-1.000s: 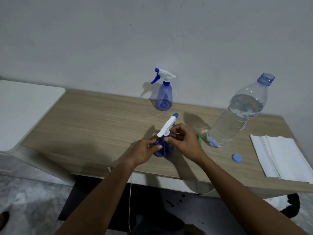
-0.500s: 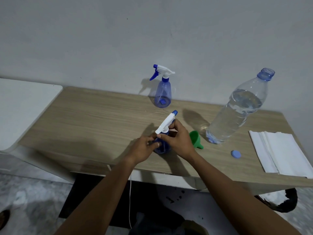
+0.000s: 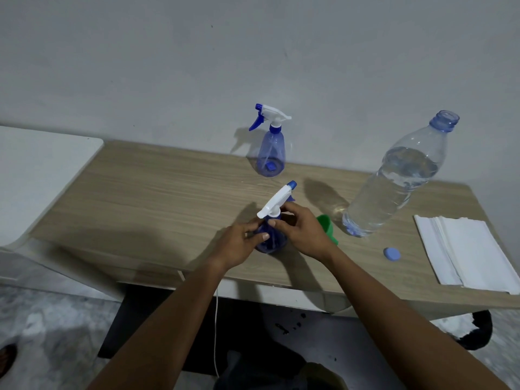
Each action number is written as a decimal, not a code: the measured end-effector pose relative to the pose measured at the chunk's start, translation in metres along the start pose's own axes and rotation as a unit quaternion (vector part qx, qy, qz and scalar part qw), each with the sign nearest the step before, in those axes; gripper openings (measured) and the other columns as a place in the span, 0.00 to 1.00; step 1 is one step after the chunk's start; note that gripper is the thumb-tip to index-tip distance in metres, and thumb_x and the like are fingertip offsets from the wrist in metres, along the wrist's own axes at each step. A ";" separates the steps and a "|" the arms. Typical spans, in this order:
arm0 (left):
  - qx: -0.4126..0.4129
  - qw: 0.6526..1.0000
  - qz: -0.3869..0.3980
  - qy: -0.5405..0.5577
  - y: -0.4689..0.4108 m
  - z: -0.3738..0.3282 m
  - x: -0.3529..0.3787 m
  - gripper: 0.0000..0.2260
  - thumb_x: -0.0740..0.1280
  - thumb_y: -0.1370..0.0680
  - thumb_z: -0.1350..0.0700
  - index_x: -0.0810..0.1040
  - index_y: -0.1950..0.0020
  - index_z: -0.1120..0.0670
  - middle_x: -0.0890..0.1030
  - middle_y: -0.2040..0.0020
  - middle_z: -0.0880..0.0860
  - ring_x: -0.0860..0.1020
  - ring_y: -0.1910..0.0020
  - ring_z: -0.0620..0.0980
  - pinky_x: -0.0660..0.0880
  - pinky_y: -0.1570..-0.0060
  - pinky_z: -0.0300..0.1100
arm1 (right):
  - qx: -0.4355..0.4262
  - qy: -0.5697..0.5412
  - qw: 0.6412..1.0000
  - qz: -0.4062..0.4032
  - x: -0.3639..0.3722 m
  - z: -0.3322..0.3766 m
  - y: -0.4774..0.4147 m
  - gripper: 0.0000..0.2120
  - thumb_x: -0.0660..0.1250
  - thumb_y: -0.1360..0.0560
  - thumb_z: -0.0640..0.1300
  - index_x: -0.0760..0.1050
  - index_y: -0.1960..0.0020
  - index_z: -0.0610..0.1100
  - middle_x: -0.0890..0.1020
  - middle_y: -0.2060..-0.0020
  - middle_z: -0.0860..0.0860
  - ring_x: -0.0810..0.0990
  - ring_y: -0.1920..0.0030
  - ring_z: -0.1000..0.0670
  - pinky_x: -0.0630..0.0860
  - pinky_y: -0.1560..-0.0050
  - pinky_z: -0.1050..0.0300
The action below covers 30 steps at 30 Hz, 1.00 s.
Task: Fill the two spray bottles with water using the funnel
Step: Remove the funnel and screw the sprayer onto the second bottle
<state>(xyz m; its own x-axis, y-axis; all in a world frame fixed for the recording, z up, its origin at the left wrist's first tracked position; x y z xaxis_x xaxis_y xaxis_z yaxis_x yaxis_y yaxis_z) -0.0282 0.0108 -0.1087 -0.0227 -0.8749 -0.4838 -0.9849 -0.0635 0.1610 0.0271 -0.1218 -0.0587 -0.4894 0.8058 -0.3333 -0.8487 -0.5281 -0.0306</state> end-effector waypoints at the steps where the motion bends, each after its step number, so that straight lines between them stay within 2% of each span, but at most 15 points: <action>1: -0.006 1.000 -0.004 -0.005 0.000 0.001 0.000 0.14 0.70 0.19 0.55 0.82 0.33 0.50 0.85 0.41 0.45 0.80 0.49 0.32 0.69 0.55 0.19 | 0.006 0.002 1.000 -0.014 0.000 0.000 0.000 0.10 0.73 0.24 0.38 0.79 0.44 0.44 0.85 0.50 0.51 0.85 0.48 0.49 0.81 0.43 0.49; 3: -0.019 1.000 -0.013 -0.018 -0.001 0.004 0.000 0.13 0.70 0.19 0.54 0.84 0.36 0.51 0.86 0.44 0.47 0.81 0.49 0.41 0.70 0.59 0.21 | 0.010 0.013 0.999 -0.047 0.000 0.001 0.001 0.13 0.75 0.26 0.41 0.75 0.48 0.53 0.83 0.55 0.56 0.86 0.53 0.50 0.82 0.48 0.49; 5: -0.022 0.999 -0.022 -0.026 -0.001 0.004 -0.001 0.12 0.70 0.19 0.54 0.85 0.37 0.53 0.85 0.48 0.47 0.81 0.53 0.42 0.70 0.61 0.21 | 0.016 0.022 0.997 -0.071 0.001 -0.001 0.003 0.16 0.77 0.27 0.43 0.73 0.52 0.58 0.82 0.57 0.58 0.86 0.55 0.50 0.82 0.49 0.46; 8: -0.029 0.999 -0.025 -0.029 0.001 0.004 -0.002 0.11 0.71 0.20 0.54 0.85 0.39 0.52 0.86 0.50 0.48 0.80 0.57 0.39 0.70 0.63 0.22 | 0.021 -0.002 0.997 -0.074 0.001 -0.003 0.003 0.14 0.78 0.28 0.42 0.74 0.52 0.53 0.82 0.57 0.56 0.86 0.55 0.49 0.82 0.49 0.42; 11: -0.033 0.999 -0.019 -0.022 0.004 0.004 -0.003 0.10 0.71 0.20 0.52 0.86 0.39 0.50 0.87 0.48 0.50 0.82 0.52 0.45 0.70 0.63 0.24 | 0.026 -0.028 0.997 -0.069 -0.003 -0.005 0.003 0.15 0.80 0.32 0.43 0.75 0.53 0.47 0.83 0.56 0.52 0.85 0.54 0.48 0.82 0.47 0.43; 13: -0.032 0.999 -0.020 -0.014 0.007 0.002 -0.004 0.12 0.72 0.20 0.52 0.85 0.37 0.48 0.87 0.48 0.48 0.82 0.53 0.40 0.70 0.61 0.23 | 0.033 -0.040 0.996 -0.078 -0.008 -0.007 0.005 0.19 0.82 0.35 0.43 0.73 0.54 0.46 0.83 0.55 0.48 0.84 0.54 0.49 0.83 0.47 0.45; 16: -0.028 0.999 -0.028 0.020 0.013 -0.001 -0.004 0.13 0.74 0.21 0.55 0.85 0.37 0.52 0.85 0.49 0.46 0.79 0.58 0.29 0.70 0.59 0.21 | 0.064 -0.080 0.989 -0.103 -0.010 -0.013 0.014 0.27 0.82 0.34 0.37 0.68 0.45 0.44 0.84 0.54 0.44 0.86 0.56 0.50 0.84 0.50 0.49; 19: -0.023 0.996 -0.029 0.078 0.020 -0.001 -0.005 0.15 0.75 0.24 0.62 0.84 0.37 0.56 0.85 0.49 0.47 0.79 0.56 0.25 0.71 0.55 0.21 | 0.071 -0.087 0.990 -0.089 -0.006 -0.016 0.021 0.36 0.81 0.33 0.38 0.66 0.33 0.52 0.85 0.55 0.46 0.86 0.54 0.51 0.83 0.50 0.55; 21: -0.029 0.992 -0.009 0.119 0.023 0.002 -0.004 0.18 0.77 0.26 0.63 0.84 0.36 0.56 0.87 0.47 0.46 0.83 0.48 0.33 0.74 0.52 0.24 | 0.063 -0.090 0.992 -0.064 -0.002 -0.016 0.021 0.34 0.79 0.32 0.37 0.71 0.30 0.52 0.86 0.56 0.44 0.86 0.54 0.51 0.83 0.49 0.56; 24: -0.058 0.981 0.033 0.180 0.029 0.006 0.003 0.19 0.78 0.28 0.65 0.84 0.39 0.54 0.88 0.53 0.44 0.85 0.51 0.38 0.81 0.50 0.32 | 0.078 -0.116 0.989 -0.041 0.002 -0.020 0.022 0.28 0.77 0.30 0.35 0.77 0.32 0.47 0.84 0.59 0.45 0.84 0.56 0.52 0.83 0.50 0.55; 26: -0.081 0.977 0.059 0.189 0.031 0.010 0.008 0.19 0.79 0.28 0.62 0.84 0.37 0.54 0.88 0.48 0.48 0.86 0.48 0.42 0.82 0.43 0.40 | 0.107 -0.156 0.981 -0.034 0.006 -0.027 0.024 0.26 0.77 0.31 0.38 0.78 0.34 0.43 0.82 0.56 0.46 0.84 0.54 0.49 0.84 0.50 0.52; 28: -0.105 0.971 0.091 0.193 0.035 0.011 0.014 0.17 0.78 0.26 0.60 0.84 0.38 0.54 0.88 0.46 0.52 0.86 0.49 0.44 0.83 0.48 0.38 | 0.151 -0.174 0.973 -0.031 0.010 -0.033 0.026 0.22 0.76 0.31 0.40 0.80 0.37 0.44 0.81 0.52 0.46 0.85 0.54 0.48 0.83 0.54 0.56; 30: -0.129 0.967 0.117 0.188 0.040 0.012 0.020 0.13 0.77 0.25 0.57 0.85 0.40 0.51 0.88 0.48 0.53 0.87 0.52 0.45 0.83 0.53 0.37 | 0.185 -0.176 0.967 -0.016 0.016 -0.038 0.029 0.14 0.74 0.28 0.40 0.81 0.42 0.43 0.82 0.53 0.47 0.85 0.57 0.50 0.81 0.58 0.58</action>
<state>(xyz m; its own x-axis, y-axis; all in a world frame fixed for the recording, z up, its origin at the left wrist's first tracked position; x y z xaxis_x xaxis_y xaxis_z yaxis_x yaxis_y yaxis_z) -0.0705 -0.0034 -0.1224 -0.1283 -0.9893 -0.0702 -0.8840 0.0820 0.4602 0.0026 -0.1344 -0.1004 -0.4439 0.8960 0.0057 -0.8468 -0.4216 0.3243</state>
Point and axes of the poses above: each hand's wrist, its own y-axis away from the middle knuckle, its own x-axis out of the palm, z = x × y, the point moved 10 cm from there along -y, towards the middle knuckle
